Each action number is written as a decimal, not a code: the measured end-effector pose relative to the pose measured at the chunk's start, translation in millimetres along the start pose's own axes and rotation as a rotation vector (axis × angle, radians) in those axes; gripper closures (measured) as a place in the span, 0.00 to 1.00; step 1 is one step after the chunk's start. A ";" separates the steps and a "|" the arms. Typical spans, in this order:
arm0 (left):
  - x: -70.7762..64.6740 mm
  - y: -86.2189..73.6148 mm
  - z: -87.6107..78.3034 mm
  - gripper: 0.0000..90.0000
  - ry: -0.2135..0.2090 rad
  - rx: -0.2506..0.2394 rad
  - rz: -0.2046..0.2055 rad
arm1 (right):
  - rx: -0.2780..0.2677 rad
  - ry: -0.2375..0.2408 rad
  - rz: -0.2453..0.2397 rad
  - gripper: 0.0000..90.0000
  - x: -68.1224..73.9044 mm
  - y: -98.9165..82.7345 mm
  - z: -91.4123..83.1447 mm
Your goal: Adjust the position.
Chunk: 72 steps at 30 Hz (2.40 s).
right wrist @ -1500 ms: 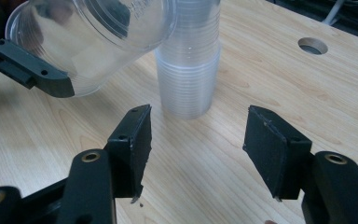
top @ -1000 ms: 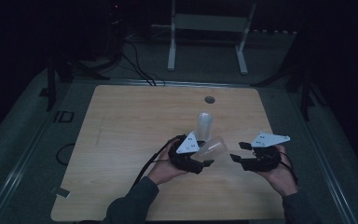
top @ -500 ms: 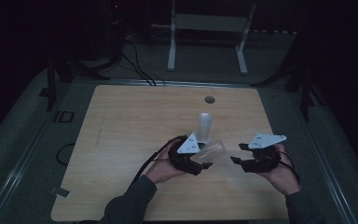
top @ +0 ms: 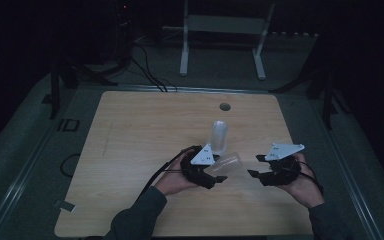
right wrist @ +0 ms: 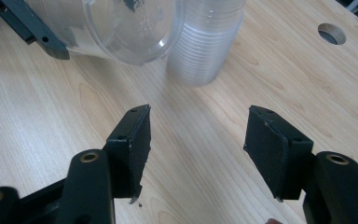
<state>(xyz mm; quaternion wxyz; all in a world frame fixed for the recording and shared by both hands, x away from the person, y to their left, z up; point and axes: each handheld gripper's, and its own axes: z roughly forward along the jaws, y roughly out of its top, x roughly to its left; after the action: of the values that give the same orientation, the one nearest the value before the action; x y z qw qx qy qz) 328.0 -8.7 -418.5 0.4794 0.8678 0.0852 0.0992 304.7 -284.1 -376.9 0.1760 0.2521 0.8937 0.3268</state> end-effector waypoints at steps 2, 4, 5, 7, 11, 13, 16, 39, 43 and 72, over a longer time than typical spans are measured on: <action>0.2 -0.2 0.0 0.33 -0.003 0.002 0.003 | 0.008 0.003 -0.006 0.45 0.6 0.7 0.1; 0.3 -0.3 0.1 0.33 -0.005 0.005 0.006 | 0.012 0.005 -0.018 0.45 0.9 1.5 0.2; 0.3 -0.4 0.2 0.33 -0.006 0.007 0.007 | 0.015 0.006 -0.022 0.45 1.1 2.0 0.2; 0.4 -0.4 0.2 0.33 -0.006 0.009 0.008 | 0.017 0.006 -0.025 0.45 1.3 2.4 0.2; 0.5 0.0 0.4 0.33 -0.018 0.021 0.017 | 0.029 0.010 -0.041 0.44 2.2 4.6 0.0; 0.5 0.3 0.8 0.33 -0.025 0.029 0.020 | 0.033 0.014 -0.049 0.44 2.6 5.5 0.0; 1.0 0.5 1.8 0.33 -0.035 0.043 0.030 | 0.040 0.018 -0.058 0.44 2.6 6.5 -0.3; 2.8 4.8 3.7 0.33 -0.059 0.124 0.090 | 0.073 0.046 -0.121 0.43 4.5 13.4 -1.5; 2.2 6.0 5.0 0.33 -0.062 0.138 0.103 | 0.078 0.054 -0.134 0.43 5.4 14.8 -1.5; -9.3 7.6 14.8 0.34 -0.082 0.191 0.182 | 0.152 0.169 -0.262 0.36 21.0 32.0 7.8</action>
<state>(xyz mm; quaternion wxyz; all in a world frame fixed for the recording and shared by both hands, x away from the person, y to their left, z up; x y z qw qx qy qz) 323.2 -27.0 -420.6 0.3869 0.9169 -0.0043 0.0982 302.1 -247.2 -364.1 0.1219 0.1176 0.9526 0.2527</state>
